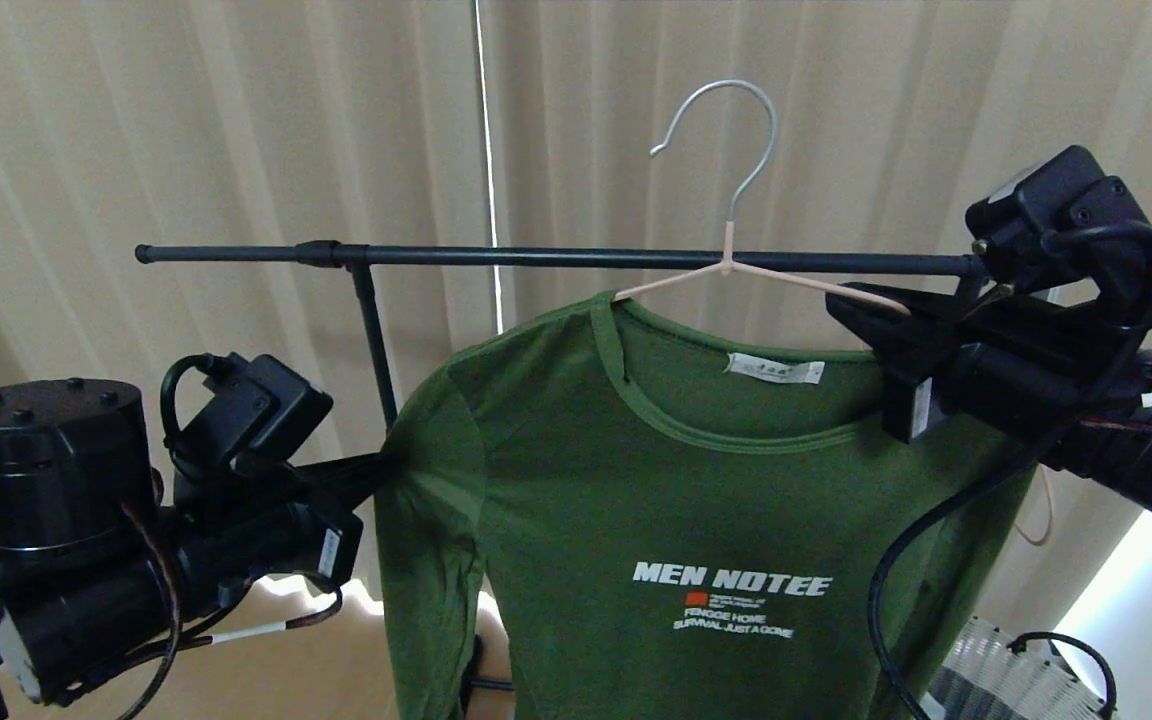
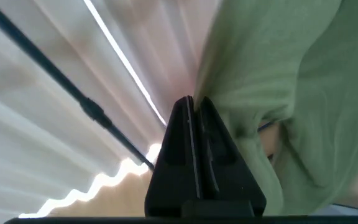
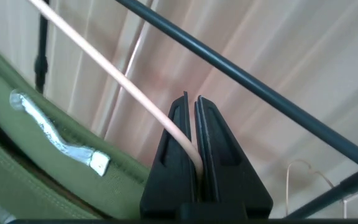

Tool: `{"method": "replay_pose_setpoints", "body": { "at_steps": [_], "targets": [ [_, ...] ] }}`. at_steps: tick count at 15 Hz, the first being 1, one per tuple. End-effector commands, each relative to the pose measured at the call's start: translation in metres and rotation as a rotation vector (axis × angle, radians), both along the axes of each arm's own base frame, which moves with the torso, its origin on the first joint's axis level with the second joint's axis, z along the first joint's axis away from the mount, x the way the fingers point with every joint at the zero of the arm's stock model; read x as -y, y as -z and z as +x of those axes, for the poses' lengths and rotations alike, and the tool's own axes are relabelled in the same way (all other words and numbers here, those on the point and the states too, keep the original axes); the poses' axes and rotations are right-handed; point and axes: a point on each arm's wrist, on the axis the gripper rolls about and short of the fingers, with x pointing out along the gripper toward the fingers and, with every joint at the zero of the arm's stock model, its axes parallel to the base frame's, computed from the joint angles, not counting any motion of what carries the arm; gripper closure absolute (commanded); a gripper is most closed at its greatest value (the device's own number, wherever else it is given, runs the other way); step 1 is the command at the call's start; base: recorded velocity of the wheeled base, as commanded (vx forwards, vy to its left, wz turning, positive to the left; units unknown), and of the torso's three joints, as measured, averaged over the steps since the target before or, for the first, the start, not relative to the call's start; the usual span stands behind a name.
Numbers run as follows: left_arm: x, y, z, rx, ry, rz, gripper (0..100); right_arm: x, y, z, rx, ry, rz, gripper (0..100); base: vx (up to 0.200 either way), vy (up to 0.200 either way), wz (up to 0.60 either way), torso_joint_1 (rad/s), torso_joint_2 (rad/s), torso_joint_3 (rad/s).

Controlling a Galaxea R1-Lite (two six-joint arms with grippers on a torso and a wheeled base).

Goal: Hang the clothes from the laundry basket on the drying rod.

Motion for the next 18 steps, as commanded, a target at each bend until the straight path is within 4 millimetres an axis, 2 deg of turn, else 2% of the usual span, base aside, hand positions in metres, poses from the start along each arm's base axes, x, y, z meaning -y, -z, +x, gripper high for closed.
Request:
{"method": "replay_pose_setpoints", "body": {
  "at_steps": [1, 3, 8, 9, 12, 15, 18],
  "targets": [
    [-0.009, -0.001, -0.001, 0.009, -0.036, 0.003, 100, 0.003, -0.001, 0.002, 0.001, 0.018, 0.0, 100, 0.0, 0.0, 0.0, 0.0, 0.0, 0.0],
    [-0.022, 0.001, -0.003, 0.019, -0.075, 0.039, 100, 0.006, -0.002, 0.003, 0.004, 0.028, 0.002, 100, 0.0, 0.0, 0.0, 0.0, 0.0, 0.0],
    [-0.022, -0.002, -0.003, 0.041, -0.069, 0.035, 100, 0.006, 0.0, 0.003, -0.003, 0.031, -0.005, 100, 0.0, 0.0, 0.0, 0.0, 0.0, 0.0],
    [-0.022, -0.003, -0.004, 0.047, -0.069, 0.03, 0, 0.006, 0.0, 0.003, -0.005, 0.033, -0.004, 100, 0.0, 0.0, 0.0, 0.0, 0.0, 0.0],
    [-0.025, -0.011, -0.015, 0.092, -0.062, 0.007, 0, 0.014, 0.004, 0.007, -0.039, 0.108, -0.027, 100, 0.0, 0.0, 0.0, 0.0, 0.0, 0.0],
    [-0.027, -0.025, -0.037, 0.152, -0.035, -0.065, 0, 0.024, 0.009, 0.01, -0.079, 0.163, -0.05, 100, 0.0, 0.0, 0.0, 0.0, 0.0, 0.0],
    [-0.034, -0.025, -0.055, 0.154, -0.049, -0.13, 0, 0.04, 0.02, 0.011, -0.155, 0.279, -0.089, 100, 0.0, 0.0, 0.0, 0.0, 0.0, 0.0]
  ]
}}
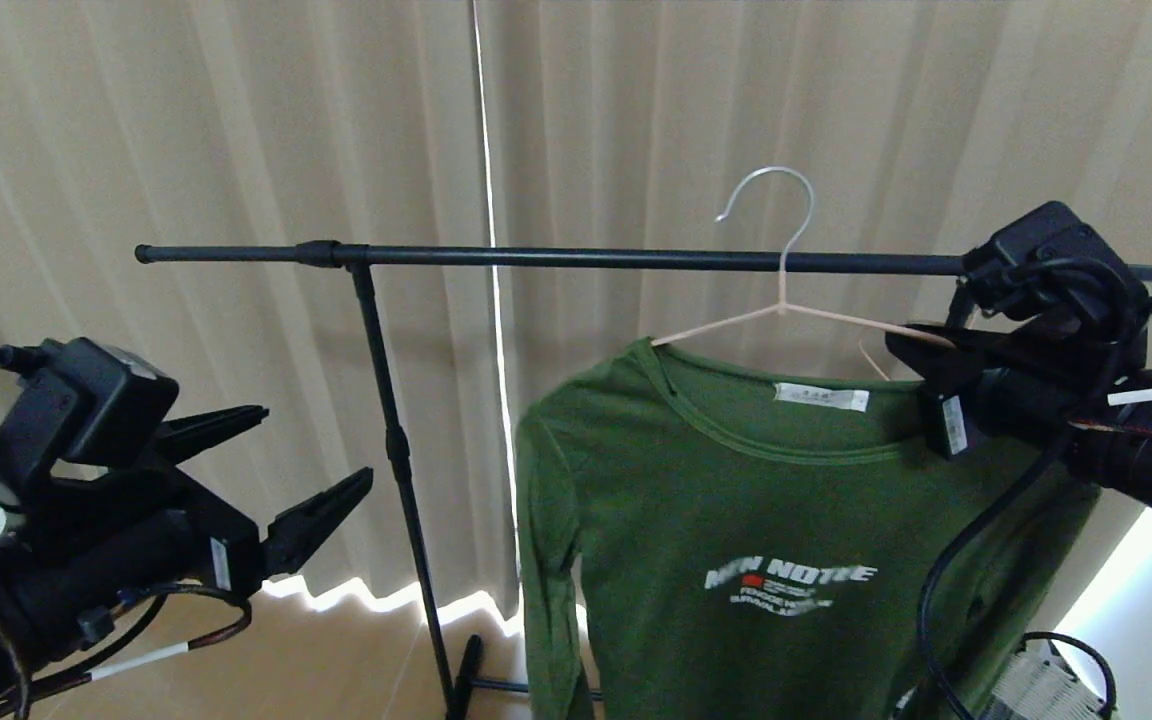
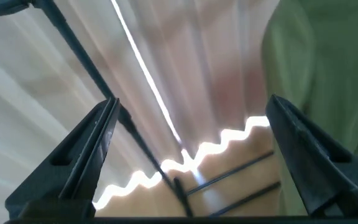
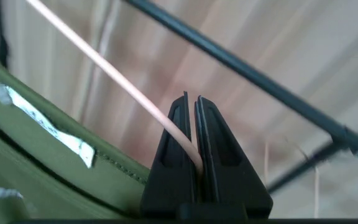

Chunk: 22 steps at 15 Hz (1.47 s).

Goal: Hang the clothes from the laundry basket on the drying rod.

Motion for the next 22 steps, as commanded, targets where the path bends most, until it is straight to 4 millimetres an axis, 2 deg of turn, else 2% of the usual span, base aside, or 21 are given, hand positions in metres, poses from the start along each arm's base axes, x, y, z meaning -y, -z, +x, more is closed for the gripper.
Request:
{"method": "replay_pose_setpoints", "body": {
  "at_steps": [1, 3, 6, 10, 13, 22],
  "targets": [
    [-0.008, 0.0, -0.019, 0.017, -0.01, -0.042, 0, 0.01, 0.004, -0.002, -0.037, 0.049, -0.012, 100, 0.0, 0.0, 0.0, 0.0, 0.0, 0.0],
    [-0.011, 0.0, -0.02, 0.017, -0.033, -0.062, 0, 0.015, 0.004, -0.005, -0.061, 0.072, -0.019, 100, 0.0, 0.0, 0.0, 0.0, 0.0, 0.0],
    [-0.019, -0.003, -0.013, 0.039, -0.094, -0.09, 0, 0.04, 0.007, -0.001, -0.105, 0.193, 0.001, 100, 0.0, 0.0, 0.0, 0.0, 0.0, 0.0],
    [-0.021, 0.003, -0.012, 0.029, -0.11, -0.088, 0, 0.043, 0.014, 0.005, -0.142, 0.252, 0.112, 100, 0.0, 0.0, 0.0, 0.0, 0.0, 0.0],
    [-0.021, 0.004, -0.012, 0.024, -0.112, -0.088, 0, 0.044, 0.012, 0.004, -0.131, 0.275, 0.114, 100, 0.0, 0.0, 0.0, 0.0, 0.0, 0.0],
    [-0.022, 0.004, -0.014, 0.03, -0.112, -0.09, 0, 0.043, 0.014, 0.004, -0.134, 0.287, 0.108, 100, 0.2, 0.0, 0.0, 0.002, 0.0, 0.005]
  ]
}}
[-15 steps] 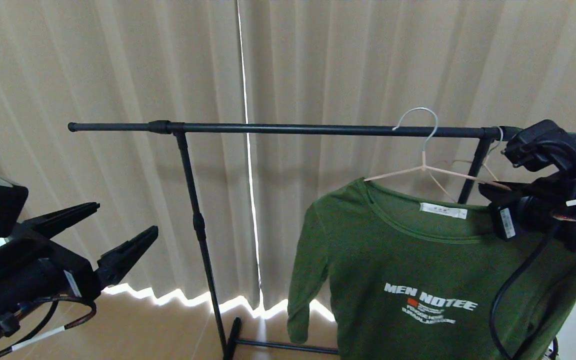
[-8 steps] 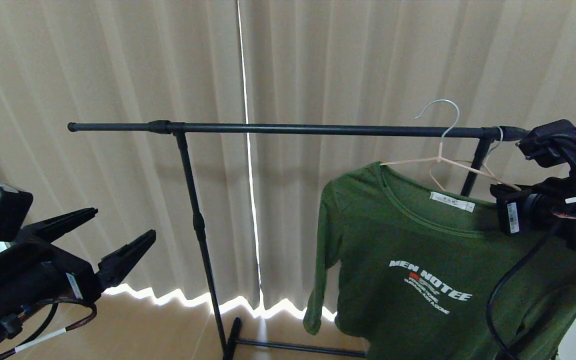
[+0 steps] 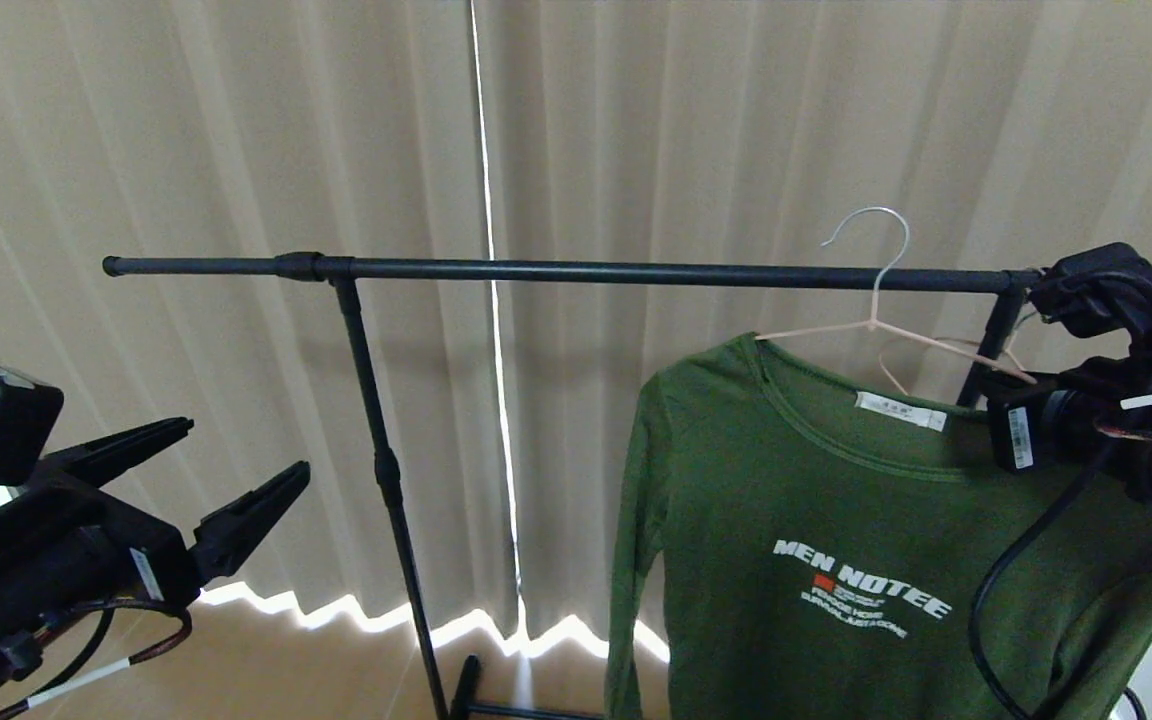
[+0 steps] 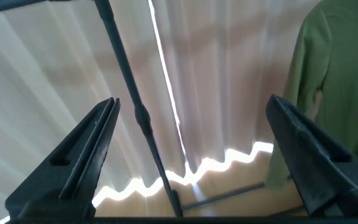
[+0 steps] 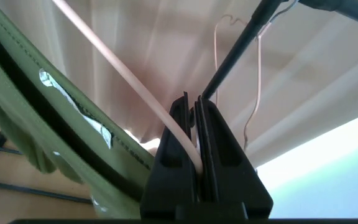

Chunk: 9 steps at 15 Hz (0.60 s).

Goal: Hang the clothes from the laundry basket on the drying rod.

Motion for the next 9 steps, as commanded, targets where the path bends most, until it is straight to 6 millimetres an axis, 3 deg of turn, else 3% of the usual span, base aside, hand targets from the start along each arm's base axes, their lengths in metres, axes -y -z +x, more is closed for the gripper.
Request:
{"method": "replay_pose_setpoints", "body": {
  "at_steps": [1, 6, 9],
  "targets": [
    [0.0, 0.0, 0.0, -0.001, 0.001, 0.001, 0, 0.0, 0.0, 0.0, -0.001, 0.0, 0.0, 100, 0.2, 0.0, 0.0, 0.007, 0.0, 0.002],
    [-0.001, 0.008, -0.003, -0.021, 0.005, 0.03, 0, 0.0, 0.005, 0.003, -0.02, 0.005, -0.006, 100, 0.2, 0.0, 0.0, 0.003, 0.0, 0.002],
    [0.0, 0.009, -0.004, -0.017, 0.012, 0.051, 0, -0.001, 0.013, 0.007, -0.048, 0.03, -0.025, 100, 0.0, 0.0, 0.0, 0.0, 0.0, 0.0]
  ]
}}
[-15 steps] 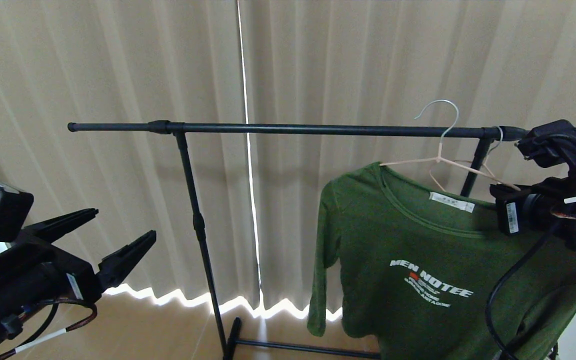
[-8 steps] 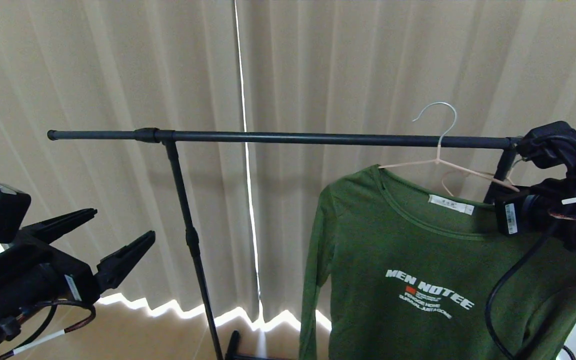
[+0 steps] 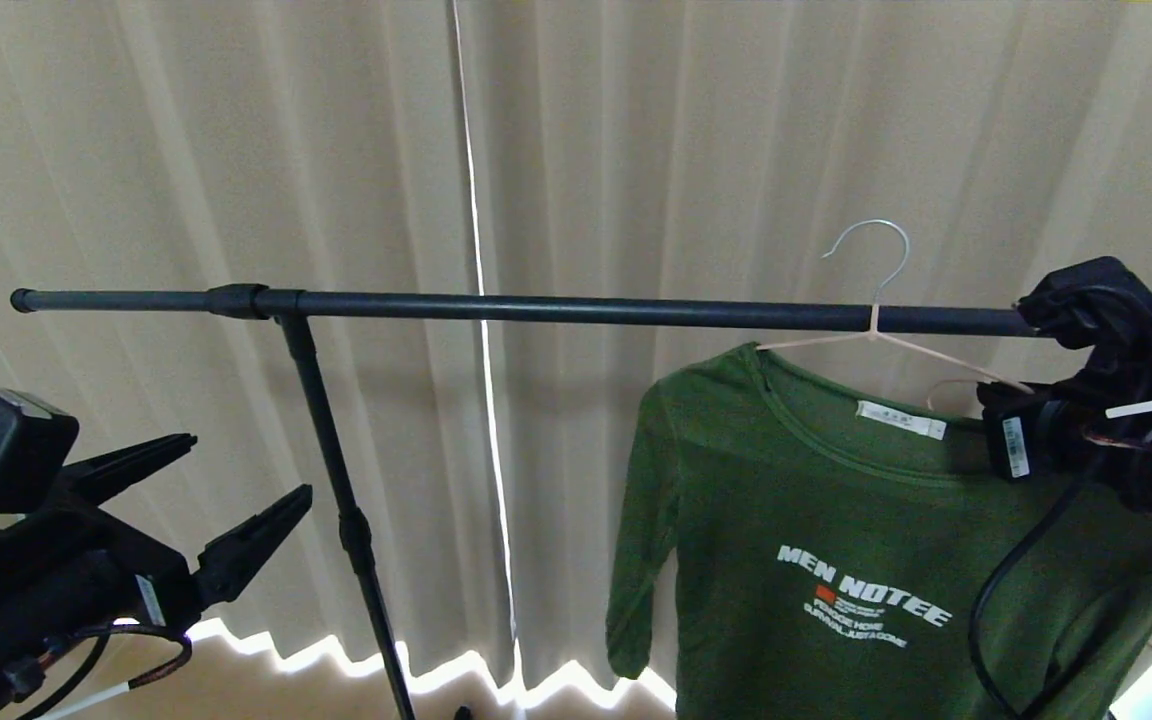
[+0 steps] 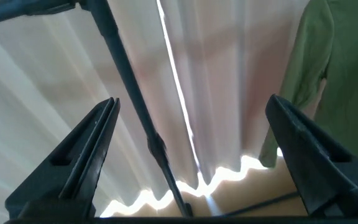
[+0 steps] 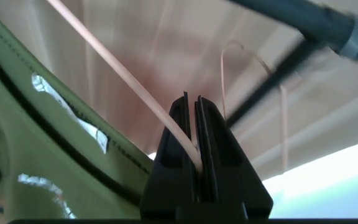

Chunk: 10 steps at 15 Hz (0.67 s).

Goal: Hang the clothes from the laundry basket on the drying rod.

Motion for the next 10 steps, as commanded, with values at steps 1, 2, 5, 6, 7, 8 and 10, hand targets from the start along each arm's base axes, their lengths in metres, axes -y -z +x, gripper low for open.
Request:
{"method": "replay_pose_setpoints", "body": {
  "at_steps": [1, 2, 5, 6, 7, 8, 10],
  "targets": [
    [0.0, 0.001, -0.001, -0.002, 0.001, 0.0, 0, -0.003, 0.007, 0.007, -0.028, 0.001, -0.01, 100, 0.0, 0.0, 0.0, 0.0, 0.0, 0.0],
    [0.0, 0.001, -0.002, -0.002, 0.001, 0.0, 0, -0.004, 0.009, 0.011, -0.032, 0.001, -0.01, 100, 0.0, 0.0, 0.0, 0.0, 0.0, 0.0],
    [0.0, 0.001, -0.002, -0.002, 0.001, 0.0, 0, -0.008, 0.013, 0.028, -0.041, 0.03, 0.001, 100, 0.0, 0.0, 0.0, 0.0, 0.0, 0.0],
    [0.0, 0.001, -0.002, -0.001, 0.001, 0.002, 0, -0.008, 0.015, 0.031, -0.047, 0.056, -0.01, 100, 0.0, 0.0, 0.0, 0.0, 0.0, 0.0],
    [0.0, 0.001, -0.002, -0.002, 0.001, 0.0, 0, -0.008, 0.017, 0.032, -0.05, 0.063, -0.013, 100, 0.0, 0.0, 0.0, 0.0, 0.0, 0.0],
    [0.0, 0.001, -0.002, -0.002, 0.001, 0.0, 0, -0.011, 0.018, 0.027, -0.055, 0.049, -0.016, 100, 0.0, 0.0, 0.0, 0.0, 0.0, 0.0],
    [0.0, 0.001, -0.002, -0.002, 0.001, 0.0, 0, -0.019, 0.017, 0.019, -0.054, 0.019, -0.021, 100, 0.0, 0.0, 0.0, 0.0, 0.0, 0.0]
  ]
}}
